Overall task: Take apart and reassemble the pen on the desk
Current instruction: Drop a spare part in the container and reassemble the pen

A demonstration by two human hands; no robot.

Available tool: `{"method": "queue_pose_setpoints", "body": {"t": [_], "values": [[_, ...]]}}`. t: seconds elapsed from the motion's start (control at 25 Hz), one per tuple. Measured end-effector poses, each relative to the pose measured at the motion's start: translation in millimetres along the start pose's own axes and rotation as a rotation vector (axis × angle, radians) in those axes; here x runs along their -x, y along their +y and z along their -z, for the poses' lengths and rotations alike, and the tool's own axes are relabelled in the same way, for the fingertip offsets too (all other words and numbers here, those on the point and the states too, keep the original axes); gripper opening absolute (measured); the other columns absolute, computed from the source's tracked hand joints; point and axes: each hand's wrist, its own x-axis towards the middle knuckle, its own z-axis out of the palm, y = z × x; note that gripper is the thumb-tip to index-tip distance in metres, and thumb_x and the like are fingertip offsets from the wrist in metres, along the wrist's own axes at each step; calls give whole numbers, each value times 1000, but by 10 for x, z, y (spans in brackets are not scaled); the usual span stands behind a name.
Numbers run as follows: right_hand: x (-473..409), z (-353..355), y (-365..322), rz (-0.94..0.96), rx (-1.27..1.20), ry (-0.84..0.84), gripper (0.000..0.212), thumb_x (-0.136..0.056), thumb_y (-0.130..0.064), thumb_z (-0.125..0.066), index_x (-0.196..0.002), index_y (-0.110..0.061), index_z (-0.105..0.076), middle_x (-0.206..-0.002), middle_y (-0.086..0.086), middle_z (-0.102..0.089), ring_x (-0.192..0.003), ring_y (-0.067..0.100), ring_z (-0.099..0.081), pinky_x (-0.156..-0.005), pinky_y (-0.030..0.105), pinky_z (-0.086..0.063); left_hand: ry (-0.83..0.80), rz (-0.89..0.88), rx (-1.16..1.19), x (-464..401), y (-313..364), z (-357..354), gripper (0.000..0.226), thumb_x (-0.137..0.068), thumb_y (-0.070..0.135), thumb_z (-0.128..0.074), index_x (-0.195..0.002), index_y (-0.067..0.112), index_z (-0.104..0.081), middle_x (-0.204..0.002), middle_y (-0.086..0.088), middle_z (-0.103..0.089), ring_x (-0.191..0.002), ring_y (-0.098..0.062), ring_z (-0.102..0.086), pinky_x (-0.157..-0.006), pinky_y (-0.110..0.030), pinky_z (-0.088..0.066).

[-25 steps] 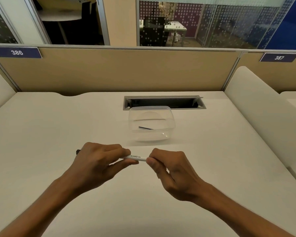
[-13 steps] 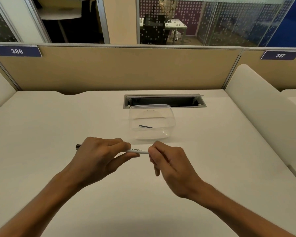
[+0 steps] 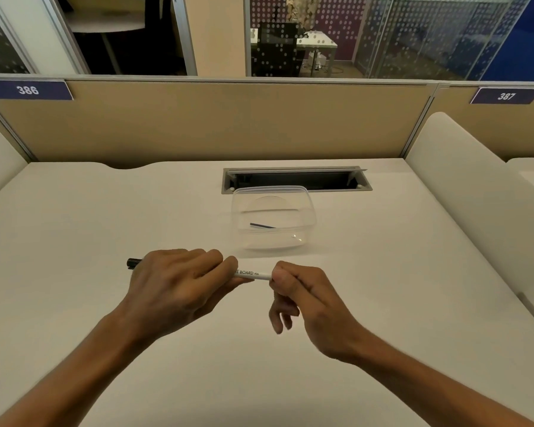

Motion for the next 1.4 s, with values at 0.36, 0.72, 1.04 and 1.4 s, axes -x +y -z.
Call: {"method": "queue_pose_setpoints", "body": {"t": [0.36, 0.72, 1.04, 1.4], "values": [[-17, 120, -14, 418, 792, 127, 29, -100, -30, -39, -80, -16, -56, -62, -5, -55, -52, 18, -49, -47, 36, -42, 10, 112, 247, -43, -38, -18, 28, -88, 36, -64, -78, 11, -72, -59, 2, -63, -43, -19, -53, -35, -30, -41], [15, 3, 67, -7, 152, 47, 35, -100, -30, -39, -66, -25, -42, -51, -9, -47, -47, 16, -53, -52, 31, -37, 35, 84, 109, 24, 29, -92, 29, -91, 36, -62, -78, 12, -72, -56, -1, -58, -41, -23, -45, -34, -31, -37], [-2, 76, 16, 388, 761, 125, 22, -97, -43, -50, -97, -24, -62, -83, -12, -64, -65, 10, -59, -53, 34, -48, -62, 126, 234, -17, 12, -85, 33, -89, 42, -55, -75, 17, -71, -58, 5, -60, -43, -19, -51, -41, -23, -36], [29, 341, 186, 297, 714, 176, 16, -94, -40, -59, -91, -27, -68, -81, -16, -67, -71, 4, -61, -58, 26, -49, -205, 401, 496, 181, -89, -159, 26, -95, 46, -44, -97, 32, -66, -74, 18, -54, -63, -10, -49, -62, -29, -42]]}}
